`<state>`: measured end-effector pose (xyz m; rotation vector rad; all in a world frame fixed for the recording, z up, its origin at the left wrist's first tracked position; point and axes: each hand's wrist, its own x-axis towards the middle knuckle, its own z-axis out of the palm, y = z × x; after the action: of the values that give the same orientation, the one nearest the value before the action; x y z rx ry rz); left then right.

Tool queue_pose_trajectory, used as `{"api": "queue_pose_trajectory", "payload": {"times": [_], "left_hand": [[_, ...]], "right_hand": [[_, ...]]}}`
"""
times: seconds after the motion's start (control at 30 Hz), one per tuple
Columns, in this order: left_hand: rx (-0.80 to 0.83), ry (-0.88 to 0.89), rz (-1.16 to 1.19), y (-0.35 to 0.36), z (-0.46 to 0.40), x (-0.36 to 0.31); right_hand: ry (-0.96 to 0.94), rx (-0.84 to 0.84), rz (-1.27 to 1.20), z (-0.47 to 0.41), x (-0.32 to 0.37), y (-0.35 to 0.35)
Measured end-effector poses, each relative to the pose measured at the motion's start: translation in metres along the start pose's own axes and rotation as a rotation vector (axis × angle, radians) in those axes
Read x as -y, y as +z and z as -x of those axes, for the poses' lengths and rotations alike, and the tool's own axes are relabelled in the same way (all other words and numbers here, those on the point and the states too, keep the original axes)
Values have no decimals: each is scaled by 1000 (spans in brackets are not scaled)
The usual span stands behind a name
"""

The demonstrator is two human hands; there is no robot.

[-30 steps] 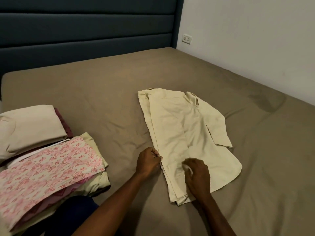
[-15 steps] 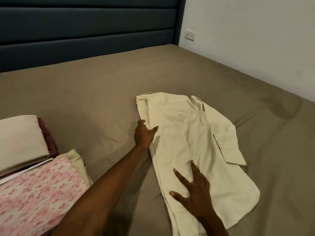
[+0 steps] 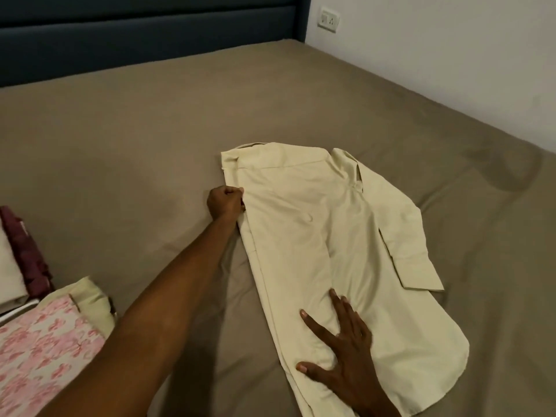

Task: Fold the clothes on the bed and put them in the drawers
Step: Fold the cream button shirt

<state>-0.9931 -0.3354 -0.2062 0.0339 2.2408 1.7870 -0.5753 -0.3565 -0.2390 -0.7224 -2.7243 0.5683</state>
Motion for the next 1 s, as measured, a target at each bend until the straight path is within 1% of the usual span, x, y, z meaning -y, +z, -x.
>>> {"api": "queue_pose_trajectory", "payload": {"times": [0.1,0.17,0.23,0.27,0.33,0.37,0.4,0.43,0.47,0.5,0.53,0.57,0.6,0.63,0.67,0.7,0.77,0.83,0.87,0.9,0.93,0.97,1.0], "left_hand": [[34,-32,134,-6,2,6],[5,-55,202,-15,10,16],[-6,-19,261,-28,44,27],[7,7,267,-34,69,29],[54,64,269,-53,112,39],[88,80,287,-60,132,44],[118,82,287,-69,150,49],[143,75,287,-76,165,54],[172,64,280,-80,177,59],[212,54,290,-82,188,62],[246,46,282,-83,200,64],[253,39,280,-84,208,63],[247,41,254,-84,212,61],[245,50,226,-83,215,58],[240,63,184,-81,218,54],[246,89,144,-80,224,49],[224,241,-36,-76,232,48],[159,452,-327,-71,237,50],[121,535,-414,-70,241,47],[117,579,-410,-67,247,41],[170,565,-335,-64,255,32],[273,479,-213,-61,262,17],[437,307,-59,-55,268,0]], "right_hand": [[16,29,-16,1,0,-3],[21,57,-9,0,3,-5],[37,77,-48,1,8,-15],[55,79,-135,2,10,-25],[129,48,-414,1,14,-42],[169,-31,-536,-1,10,-51],[204,-166,-608,-6,3,-58],[252,-323,-577,-14,-8,-64],[323,-447,-454,-27,-23,-68],[403,-511,-263,-40,-38,-73],[479,-498,-39,-50,-56,-80],[549,-412,149,-60,-70,-84],[608,-310,266,-66,-81,-85],[660,-213,320,-70,-87,-87],[689,-157,330,-72,-92,-87],[682,-166,318,-75,-93,-90],[690,-269,205,-79,-96,-100],[743,-408,30,-81,-98,-114],[771,-471,-39,-83,-98,-122],[796,-525,-71,-85,-95,-131],[797,-576,-86,-88,-87,-139],[750,-642,-96,-92,-74,-143],[638,-696,-124,-94,-55,-149]]}}
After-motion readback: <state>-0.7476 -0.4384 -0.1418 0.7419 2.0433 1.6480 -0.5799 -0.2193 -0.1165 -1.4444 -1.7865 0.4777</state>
